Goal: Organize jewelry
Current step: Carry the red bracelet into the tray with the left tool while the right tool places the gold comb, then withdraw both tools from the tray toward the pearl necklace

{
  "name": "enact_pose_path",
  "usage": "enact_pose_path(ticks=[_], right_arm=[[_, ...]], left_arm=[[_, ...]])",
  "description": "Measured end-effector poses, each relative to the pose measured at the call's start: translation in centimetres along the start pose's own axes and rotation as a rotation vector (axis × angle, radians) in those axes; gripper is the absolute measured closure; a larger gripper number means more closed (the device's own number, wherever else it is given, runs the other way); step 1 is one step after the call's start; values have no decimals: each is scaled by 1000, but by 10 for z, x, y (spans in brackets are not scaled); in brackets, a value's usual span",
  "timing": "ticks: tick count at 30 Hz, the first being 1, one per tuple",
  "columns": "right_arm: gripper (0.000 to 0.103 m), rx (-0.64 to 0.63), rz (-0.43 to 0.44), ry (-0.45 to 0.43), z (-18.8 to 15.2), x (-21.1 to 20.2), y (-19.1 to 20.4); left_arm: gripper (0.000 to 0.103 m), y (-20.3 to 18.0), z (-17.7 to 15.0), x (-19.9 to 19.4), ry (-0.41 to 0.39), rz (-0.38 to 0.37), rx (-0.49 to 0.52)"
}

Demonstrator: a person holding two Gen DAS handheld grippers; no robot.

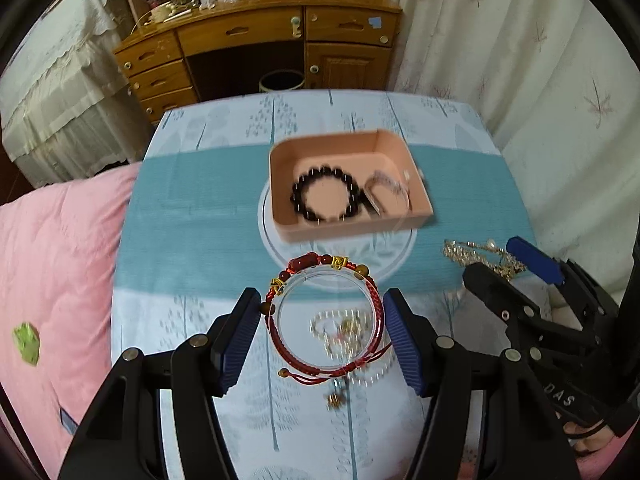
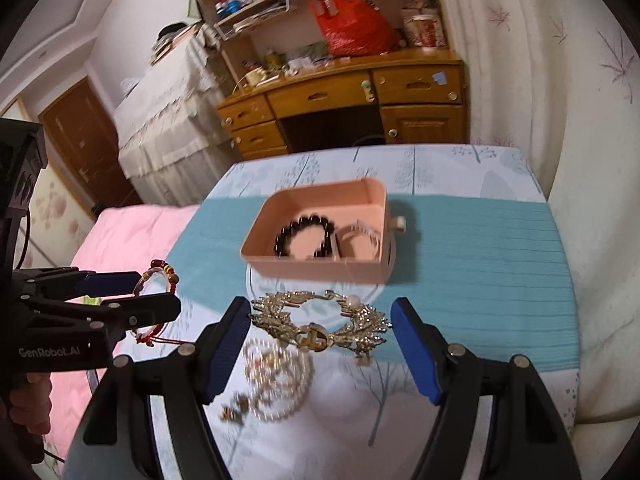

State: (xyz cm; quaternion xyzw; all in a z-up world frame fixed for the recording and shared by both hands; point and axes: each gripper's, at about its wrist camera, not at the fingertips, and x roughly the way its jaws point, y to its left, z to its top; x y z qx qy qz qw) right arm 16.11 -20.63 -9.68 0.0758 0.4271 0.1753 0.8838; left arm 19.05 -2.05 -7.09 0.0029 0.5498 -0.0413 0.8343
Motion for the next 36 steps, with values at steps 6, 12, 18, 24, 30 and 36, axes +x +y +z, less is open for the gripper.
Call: enact_pose_path(ticks=[6, 12, 18, 24, 30, 36], right_arm=[[30, 22, -34, -38, 23, 11, 4], [30, 65, -35, -56, 43, 31, 5], [30, 113, -23, -56, 61, 54, 4], [29, 148, -69, -22, 66, 75, 2], [29, 229, -54, 24, 63, 80, -11], [29, 273, -45, 27, 59, 67, -18]], left_arm=[[41, 14, 41, 12, -16, -29, 4], [41, 25, 74, 28, -38, -55, -6], [41, 33, 96, 47, -33, -91, -46], [19, 32, 107, 56, -53, -105, -41], [14, 33, 104, 56, -36, -71, -26], [14, 41, 95, 47, -28, -71, -60]])
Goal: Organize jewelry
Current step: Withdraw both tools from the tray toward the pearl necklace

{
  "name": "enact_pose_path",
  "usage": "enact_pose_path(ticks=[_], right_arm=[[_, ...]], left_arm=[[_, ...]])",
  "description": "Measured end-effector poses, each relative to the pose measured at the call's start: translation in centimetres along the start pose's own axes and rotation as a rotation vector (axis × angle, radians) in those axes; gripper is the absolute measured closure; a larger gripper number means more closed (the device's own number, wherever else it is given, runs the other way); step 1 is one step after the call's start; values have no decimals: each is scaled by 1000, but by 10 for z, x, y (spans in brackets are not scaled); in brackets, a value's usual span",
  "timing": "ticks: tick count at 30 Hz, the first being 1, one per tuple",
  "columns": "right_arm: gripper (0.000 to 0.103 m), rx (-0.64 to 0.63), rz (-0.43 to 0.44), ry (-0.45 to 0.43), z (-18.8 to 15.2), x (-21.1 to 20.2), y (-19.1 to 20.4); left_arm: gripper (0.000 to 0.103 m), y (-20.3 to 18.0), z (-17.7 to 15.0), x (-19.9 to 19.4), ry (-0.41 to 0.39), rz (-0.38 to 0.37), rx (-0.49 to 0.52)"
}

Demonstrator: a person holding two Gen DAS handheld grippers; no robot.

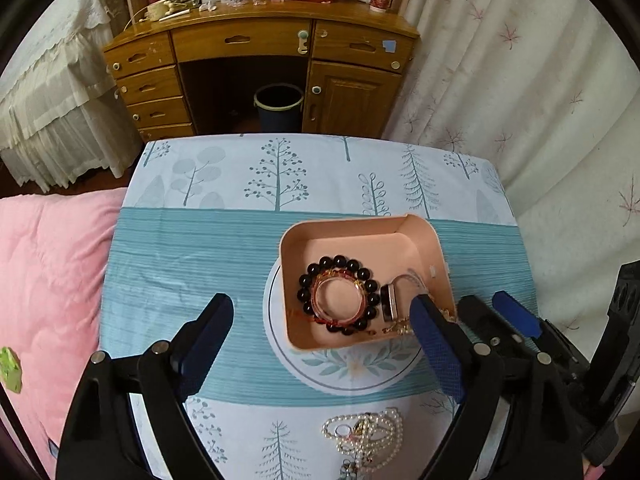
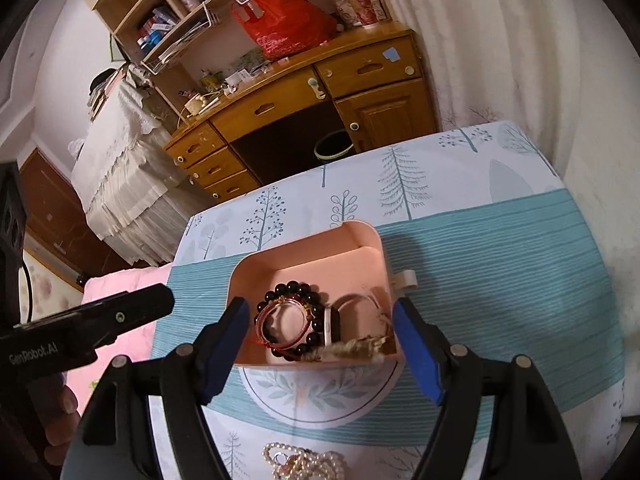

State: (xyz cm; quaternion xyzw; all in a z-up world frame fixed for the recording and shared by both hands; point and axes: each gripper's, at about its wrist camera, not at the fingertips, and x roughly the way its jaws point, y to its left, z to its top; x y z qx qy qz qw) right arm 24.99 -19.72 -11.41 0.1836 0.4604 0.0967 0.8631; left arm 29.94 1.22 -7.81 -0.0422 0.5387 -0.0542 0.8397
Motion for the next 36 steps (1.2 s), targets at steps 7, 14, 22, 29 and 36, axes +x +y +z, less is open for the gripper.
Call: enact_pose_path(ticks=[7, 14, 22, 29, 36], right_arm=[[24, 15, 5, 25, -10, -26, -10], [23, 30, 15, 55, -35, -61, -27], [23, 39, 24, 79, -61, -94, -46], [23, 34, 54, 118, -81, -110, -49], [23, -2, 106, 200, -99, -107, -41]], left_arm=[[14, 3, -26, -17, 16, 23, -13], [14, 1, -61, -43, 8, 50, -22], [14, -7, -109, -70, -6, 82, -13], [14, -15, -154, -77, 10, 103, 1], [14, -21, -196, -73, 7, 113, 22]])
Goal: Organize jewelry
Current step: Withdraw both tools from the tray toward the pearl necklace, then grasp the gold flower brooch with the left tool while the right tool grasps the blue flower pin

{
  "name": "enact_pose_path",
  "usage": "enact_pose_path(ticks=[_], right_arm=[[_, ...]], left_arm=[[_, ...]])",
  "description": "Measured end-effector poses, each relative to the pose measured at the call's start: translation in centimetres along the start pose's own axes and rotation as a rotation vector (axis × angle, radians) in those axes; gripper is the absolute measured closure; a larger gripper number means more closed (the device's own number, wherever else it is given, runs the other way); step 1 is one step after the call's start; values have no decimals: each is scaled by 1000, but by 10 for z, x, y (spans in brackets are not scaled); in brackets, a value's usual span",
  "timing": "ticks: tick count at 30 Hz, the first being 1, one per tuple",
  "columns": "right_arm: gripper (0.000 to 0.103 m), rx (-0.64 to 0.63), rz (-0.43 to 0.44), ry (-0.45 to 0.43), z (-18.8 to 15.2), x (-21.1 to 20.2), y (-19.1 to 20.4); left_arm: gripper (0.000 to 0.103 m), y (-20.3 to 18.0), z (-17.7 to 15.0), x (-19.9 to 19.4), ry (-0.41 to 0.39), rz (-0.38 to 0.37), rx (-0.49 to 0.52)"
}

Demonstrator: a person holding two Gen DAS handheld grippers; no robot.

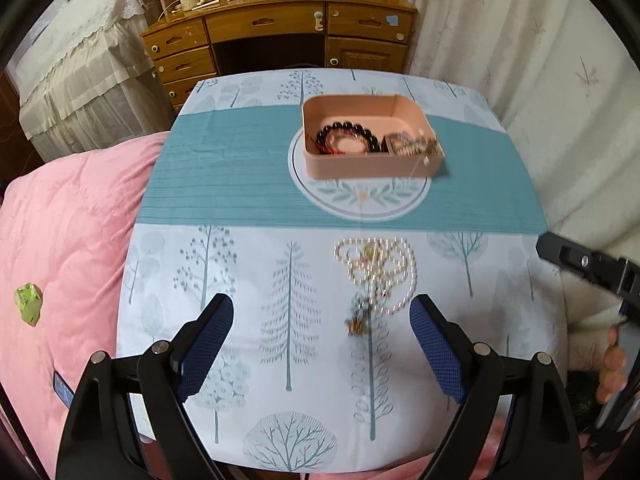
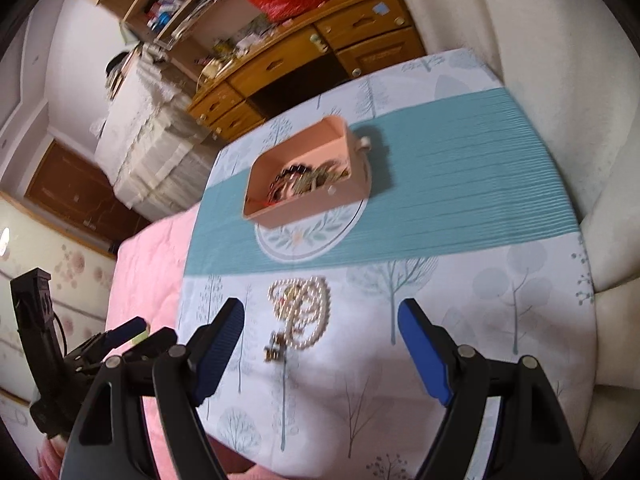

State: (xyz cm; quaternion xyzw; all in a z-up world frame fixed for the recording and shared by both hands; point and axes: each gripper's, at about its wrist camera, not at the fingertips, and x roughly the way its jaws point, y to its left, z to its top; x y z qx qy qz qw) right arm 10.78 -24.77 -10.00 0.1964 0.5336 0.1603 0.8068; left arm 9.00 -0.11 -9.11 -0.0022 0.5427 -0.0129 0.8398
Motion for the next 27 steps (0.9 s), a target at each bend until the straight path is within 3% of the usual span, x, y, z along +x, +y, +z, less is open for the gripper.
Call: enact_pose_path(ticks=[6, 14, 20, 25, 27], right_arm=[[23, -148, 2, 28, -9, 5, 21], [27, -405, -53, 49, -31, 27, 45], [42, -661, -110, 45, -54, 49, 61], [66, -922, -120, 29, -75, 69, 74], [70, -992, -114, 45, -78, 78, 77]], left_arm=[[15, -2, -33, 10, -13, -2, 90], [16, 1, -60, 23, -79, -77, 219], [32, -2, -66, 41, -115, -103, 323], [35, -9, -66, 56, -130, -140, 429], [36, -13, -67, 59, -143, -149, 483]])
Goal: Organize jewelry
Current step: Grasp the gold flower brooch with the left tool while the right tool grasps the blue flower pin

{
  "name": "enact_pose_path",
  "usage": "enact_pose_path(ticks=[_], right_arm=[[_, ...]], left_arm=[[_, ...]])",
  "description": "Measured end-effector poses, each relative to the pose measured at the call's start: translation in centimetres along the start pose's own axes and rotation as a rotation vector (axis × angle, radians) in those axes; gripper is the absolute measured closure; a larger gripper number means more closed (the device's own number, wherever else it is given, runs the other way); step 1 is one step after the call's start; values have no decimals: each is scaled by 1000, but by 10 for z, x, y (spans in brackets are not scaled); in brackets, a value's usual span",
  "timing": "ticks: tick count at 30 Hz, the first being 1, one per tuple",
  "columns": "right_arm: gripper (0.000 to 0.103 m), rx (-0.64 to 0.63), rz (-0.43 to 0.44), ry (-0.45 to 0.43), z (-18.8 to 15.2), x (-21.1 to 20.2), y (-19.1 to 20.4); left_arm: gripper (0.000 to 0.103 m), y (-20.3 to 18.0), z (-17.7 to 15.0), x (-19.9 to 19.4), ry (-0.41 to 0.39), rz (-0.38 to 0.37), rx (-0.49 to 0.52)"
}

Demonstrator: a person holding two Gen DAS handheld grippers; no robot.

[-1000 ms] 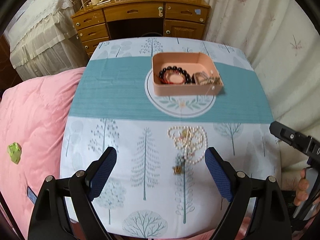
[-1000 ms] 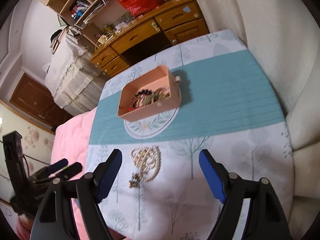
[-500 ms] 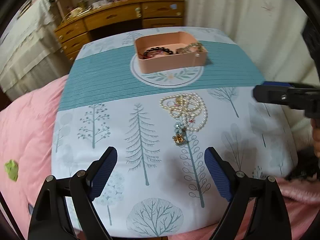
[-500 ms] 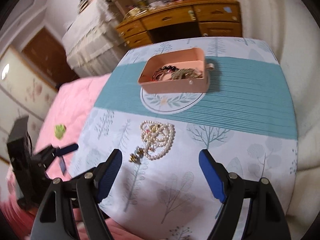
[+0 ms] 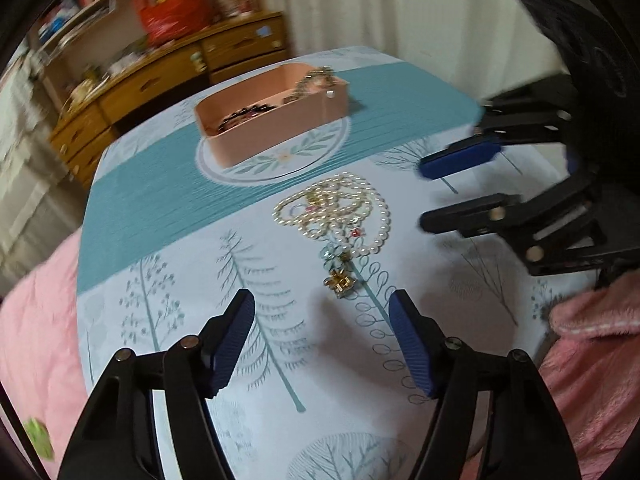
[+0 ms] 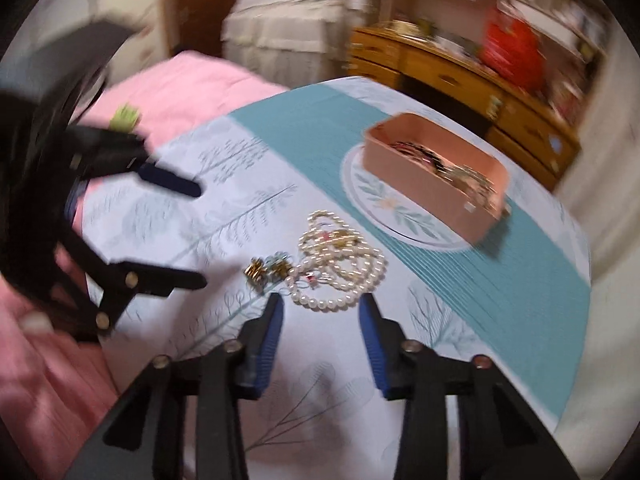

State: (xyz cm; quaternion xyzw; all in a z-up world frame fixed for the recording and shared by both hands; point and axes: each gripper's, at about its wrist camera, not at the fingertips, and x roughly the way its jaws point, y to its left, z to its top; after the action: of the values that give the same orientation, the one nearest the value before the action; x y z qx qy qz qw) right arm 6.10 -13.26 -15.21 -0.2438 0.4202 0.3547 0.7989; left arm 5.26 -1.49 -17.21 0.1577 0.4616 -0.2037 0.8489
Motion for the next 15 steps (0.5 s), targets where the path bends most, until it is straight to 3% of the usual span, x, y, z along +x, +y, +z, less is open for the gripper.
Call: enact_pose_path(ticks=[4, 6, 15], right_arm=[[74, -110, 17, 32, 4, 19, 7], [76, -164, 19, 40, 6, 27, 11], [79, -280, 101, 68, 21, 51, 11]], left_arm=[[44, -5, -1, 14, -1, -25, 94], [53, -6, -2, 20, -3, -33, 119], [61, 5, -9, 34, -4, -142, 142]])
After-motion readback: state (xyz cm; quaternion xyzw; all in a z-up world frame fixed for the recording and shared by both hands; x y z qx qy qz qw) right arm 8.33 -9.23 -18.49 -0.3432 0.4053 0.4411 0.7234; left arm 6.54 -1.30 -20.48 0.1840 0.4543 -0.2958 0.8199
